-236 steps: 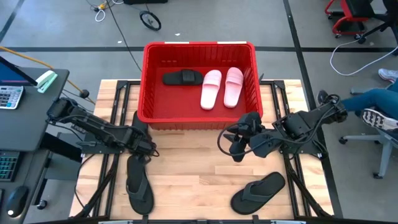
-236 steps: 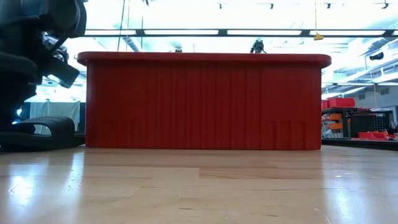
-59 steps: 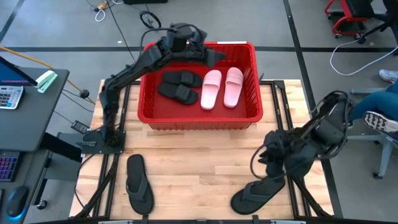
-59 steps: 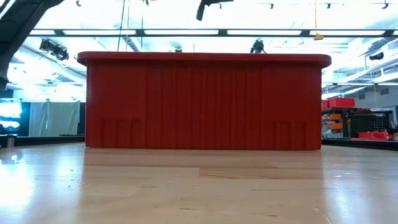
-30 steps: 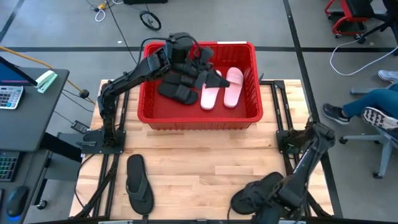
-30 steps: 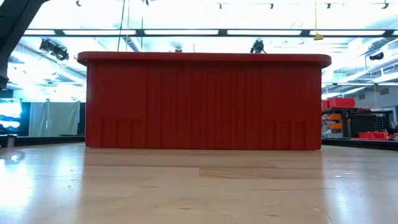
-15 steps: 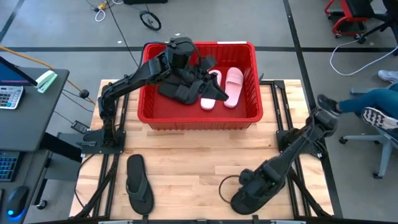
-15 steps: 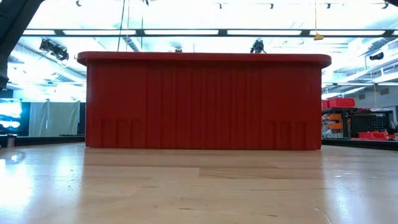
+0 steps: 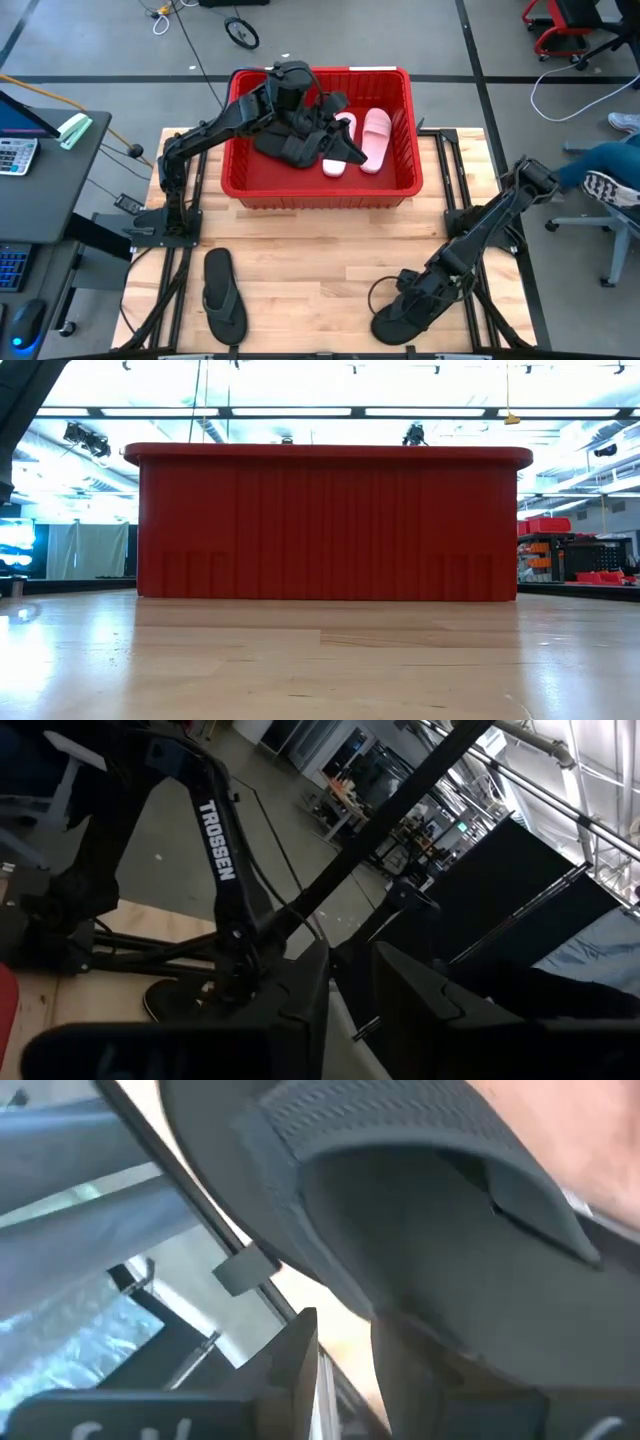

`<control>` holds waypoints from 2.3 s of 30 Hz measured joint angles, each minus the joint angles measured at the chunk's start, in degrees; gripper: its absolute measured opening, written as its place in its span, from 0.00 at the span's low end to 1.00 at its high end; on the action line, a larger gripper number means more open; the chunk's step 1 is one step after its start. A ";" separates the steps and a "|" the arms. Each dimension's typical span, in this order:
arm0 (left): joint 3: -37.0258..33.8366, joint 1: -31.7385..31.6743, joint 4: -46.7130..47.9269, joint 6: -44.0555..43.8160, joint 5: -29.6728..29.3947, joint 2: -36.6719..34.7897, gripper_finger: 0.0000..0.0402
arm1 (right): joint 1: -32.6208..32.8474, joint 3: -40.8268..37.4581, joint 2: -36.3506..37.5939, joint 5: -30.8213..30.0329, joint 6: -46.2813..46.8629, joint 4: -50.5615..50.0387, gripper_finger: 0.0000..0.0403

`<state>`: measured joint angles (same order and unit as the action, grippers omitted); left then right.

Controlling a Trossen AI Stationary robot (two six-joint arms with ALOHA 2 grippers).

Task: Pick and place slides into bin
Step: Put the right black slides into the red bin

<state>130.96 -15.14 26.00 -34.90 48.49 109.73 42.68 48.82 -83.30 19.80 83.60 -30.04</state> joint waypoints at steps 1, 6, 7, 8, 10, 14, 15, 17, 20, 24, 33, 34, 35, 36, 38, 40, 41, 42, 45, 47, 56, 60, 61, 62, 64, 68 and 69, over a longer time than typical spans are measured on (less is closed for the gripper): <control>0.00 0.00 0.00 -0.23 0.00 0.00 0.22 | -0.02 -0.64 0.19 0.03 -1.89 0.82 0.25; 0.00 0.02 -0.01 -0.41 0.00 0.00 0.23 | 1.12 -3.84 0.30 0.96 -9.61 1.19 0.25; 0.00 0.01 -0.01 -0.42 -0.01 0.00 0.22 | 1.20 -4.43 0.30 1.18 -9.77 1.13 0.25; 0.00 -0.01 0.00 -0.43 -0.02 0.00 0.22 | 1.33 -5.00 0.30 1.42 -9.80 1.43 0.25; 0.00 0.00 -0.02 -0.43 -0.02 0.00 0.21 | 1.41 -6.25 0.30 2.62 -10.87 2.81 0.25; 0.00 0.02 -0.02 -0.45 -0.07 0.00 0.19 | 1.84 -8.72 0.28 3.72 -15.06 7.91 0.25; 0.00 0.02 0.00 -0.45 -0.11 0.00 0.19 | 1.79 -9.25 0.28 3.73 -16.12 8.54 0.25; 0.00 0.20 -0.02 -0.45 -0.27 0.00 0.19 | 1.70 -10.27 0.28 3.46 -17.76 9.24 0.25; 0.00 0.35 -0.02 -0.47 -0.31 0.00 0.19 | 1.70 -11.20 0.28 4.64 -19.72 9.63 0.25; 0.00 0.82 -0.02 -0.53 -0.72 0.00 0.20 | 1.73 -11.64 0.28 6.84 -22.64 9.48 0.25; 0.00 1.64 0.00 -3.48 -2.10 0.00 0.18 | 1.60 -11.61 2.24 5.59 -25.19 9.30 0.25; 0.00 1.70 -0.01 -3.47 -2.10 0.00 0.18 | 1.60 -11.61 2.99 5.53 -25.10 9.33 0.25; 0.00 1.85 -0.02 -3.45 -2.11 0.00 0.18 | 1.60 -11.61 3.78 5.14 -24.68 9.36 0.25; 0.00 1.88 -0.01 -3.47 -2.12 0.00 0.18 | 1.59 -11.61 4.60 4.44 -24.18 9.30 0.25; 0.00 2.00 0.00 -3.47 -2.14 0.00 0.19 | 1.49 -11.61 6.32 2.03 -22.61 9.33 0.25; 0.00 2.25 0.00 -3.47 -2.14 0.00 0.19 | 1.42 -11.61 7.69 1.43 -21.82 9.54 0.25; 0.00 2.25 0.00 -3.47 -2.14 0.00 0.19 | 1.42 -11.61 8.02 1.28 -21.80 9.59 0.25; 0.00 2.36 0.00 -3.47 -2.14 0.00 0.18 | 1.42 -11.61 8.04 1.30 -21.67 9.59 0.25; 0.00 2.58 0.00 -3.47 -2.14 0.00 0.17 | 1.46 -11.61 7.44 1.33 -20.41 9.59 0.25; 0.00 2.84 0.00 -3.45 -2.14 0.00 0.17 | 1.46 -11.61 6.79 1.35 -19.66 10.20 0.25; 0.00 3.17 0.02 -3.46 -2.14 0.00 0.19 | 1.46 -11.61 2.37 1.26 -18.63 17.48 0.25; 0.00 3.15 0.02 -3.47 -2.14 0.00 0.18 | 1.46 -11.61 1.54 1.23 -18.63 17.75 0.25; 0.00 3.15 0.02 -3.45 -2.14 0.00 0.17 | 1.46 -11.61 1.30 1.23 -18.63 17.76 0.25; 0.00 3.15 0.01 -3.45 -2.14 0.00 0.17 | 1.46 -11.61 0.99 1.22 -18.55 17.80 0.25; 0.00 3.15 0.01 -3.46 -2.14 0.00 0.17 | 1.46 -11.61 0.18 1.07 -17.25 17.94 0.25; 0.00 3.15 0.02 -3.47 -2.14 0.00 0.17 | 1.46 -11.61 -0.82 -0.90 -13.70 19.80 0.25; 0.00 3.15 0.02 -3.47 -2.14 0.00 0.18 | 1.46 -11.61 -0.93 -1.52 -12.43 20.41 0.25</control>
<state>130.96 -11.99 26.02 -38.37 46.35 109.73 44.14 37.21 -84.23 18.28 71.17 -9.62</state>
